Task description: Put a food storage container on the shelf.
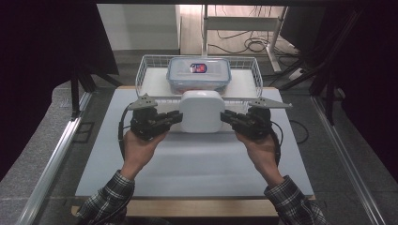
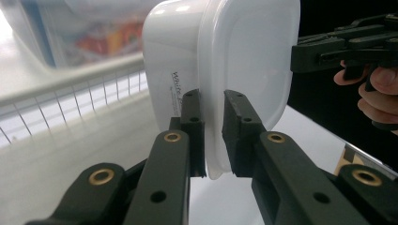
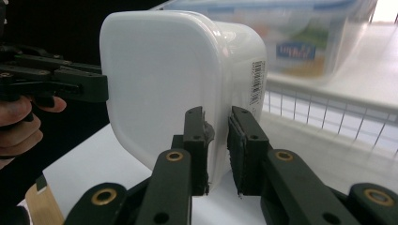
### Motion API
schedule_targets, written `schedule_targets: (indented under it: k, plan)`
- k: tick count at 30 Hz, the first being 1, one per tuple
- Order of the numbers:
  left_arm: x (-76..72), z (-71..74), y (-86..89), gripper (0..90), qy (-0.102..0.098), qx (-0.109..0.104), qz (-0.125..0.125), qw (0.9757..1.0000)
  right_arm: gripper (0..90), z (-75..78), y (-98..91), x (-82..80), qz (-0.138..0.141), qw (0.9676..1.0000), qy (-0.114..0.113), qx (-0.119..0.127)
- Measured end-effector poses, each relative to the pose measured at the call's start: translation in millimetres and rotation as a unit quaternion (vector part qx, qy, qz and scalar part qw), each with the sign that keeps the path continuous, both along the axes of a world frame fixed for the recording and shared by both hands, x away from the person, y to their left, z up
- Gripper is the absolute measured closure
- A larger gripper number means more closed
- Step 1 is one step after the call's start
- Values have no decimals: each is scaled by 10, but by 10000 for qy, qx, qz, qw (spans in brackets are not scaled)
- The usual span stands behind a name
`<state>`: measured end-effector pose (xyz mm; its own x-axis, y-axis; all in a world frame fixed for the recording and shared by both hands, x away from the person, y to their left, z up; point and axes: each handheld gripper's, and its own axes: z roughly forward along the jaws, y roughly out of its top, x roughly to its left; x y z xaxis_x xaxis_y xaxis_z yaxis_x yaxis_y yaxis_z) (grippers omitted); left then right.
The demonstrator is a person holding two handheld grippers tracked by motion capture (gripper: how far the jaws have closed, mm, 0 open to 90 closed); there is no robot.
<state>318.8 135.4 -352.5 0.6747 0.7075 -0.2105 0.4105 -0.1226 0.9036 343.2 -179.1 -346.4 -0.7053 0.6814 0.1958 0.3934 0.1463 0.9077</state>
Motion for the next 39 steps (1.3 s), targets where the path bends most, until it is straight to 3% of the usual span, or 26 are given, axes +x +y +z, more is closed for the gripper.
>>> schedule_targets:
  k: [3, 13, 20, 24, 30, 39]
  plan:
    - [16, 73, 12, 798, -45, -22, 7, 10000, 778, 73, 13, 21, 3, 10000, -45, 23]
    - [149, 512, 81, 798, -276, -13, 30, 9996, 777, 499, 79, 160, 14, 9995, -292, 112]
    - [233, 674, 116, 799, -346, -108, 23, 9993, 777, 703, 110, 259, -19, 9991, -374, 184]
    - [357, 793, 146, 800, -324, -198, -20, 9993, 776, 817, 124, 351, -43, 9990, -359, 254]
    - [501, 902, 153, 800, -300, -175, 7, 9994, 775, 922, 150, 480, -125, 9989, -370, 275]
    - [715, 872, 150, 794, -173, -319, 42, 9993, 766, 951, 180, 682, -270, 9989, -254, 272]
